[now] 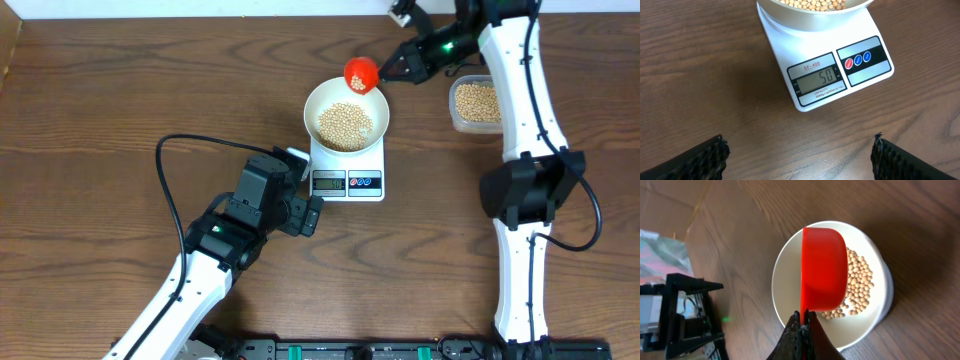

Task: Scoop item into bowl and weigh 50g on scale
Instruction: 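Move the empty red scoop with the right gripper back to the tub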

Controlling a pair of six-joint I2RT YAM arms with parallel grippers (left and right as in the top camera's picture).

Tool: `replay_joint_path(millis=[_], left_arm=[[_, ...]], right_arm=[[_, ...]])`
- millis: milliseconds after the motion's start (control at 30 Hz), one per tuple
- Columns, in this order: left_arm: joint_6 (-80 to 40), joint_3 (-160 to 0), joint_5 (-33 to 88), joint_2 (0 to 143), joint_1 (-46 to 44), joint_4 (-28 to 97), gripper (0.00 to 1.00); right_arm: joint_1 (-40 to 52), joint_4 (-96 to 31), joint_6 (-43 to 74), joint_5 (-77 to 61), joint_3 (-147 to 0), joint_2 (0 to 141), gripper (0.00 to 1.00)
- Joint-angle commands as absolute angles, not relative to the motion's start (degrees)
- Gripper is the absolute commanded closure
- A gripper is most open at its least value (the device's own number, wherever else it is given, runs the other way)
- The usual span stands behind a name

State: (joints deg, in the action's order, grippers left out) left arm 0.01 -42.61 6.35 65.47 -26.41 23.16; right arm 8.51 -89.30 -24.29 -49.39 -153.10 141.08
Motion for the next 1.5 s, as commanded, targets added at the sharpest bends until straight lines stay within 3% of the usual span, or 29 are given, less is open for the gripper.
replay_joint_path(millis=[0, 533, 867, 1467], left_arm=[[0.2, -43.0, 6.9, 65.3, -26.5, 23.3, 0.07], [0.2, -43.0, 6.9, 65.3, -26.5, 23.3, 0.07], [0.2, -43.0, 6.9, 65.3, -26.5, 23.3, 0.07], [0.2, -43.0, 6.9, 65.3, -26.5, 23.3, 0.07]], right_arm=[[4.2, -89.8, -24.5, -53.5, -154.9, 139.1, 0.99], [-21.0, -97.3, -27.8, -68.9, -154.7, 132.3, 0.99], [-26.5, -97.3, -27.0, -71.0, -154.7, 132.3, 0.99], [-19.2, -97.3, -16.1, -30.4, -151.0, 132.3, 0.99]])
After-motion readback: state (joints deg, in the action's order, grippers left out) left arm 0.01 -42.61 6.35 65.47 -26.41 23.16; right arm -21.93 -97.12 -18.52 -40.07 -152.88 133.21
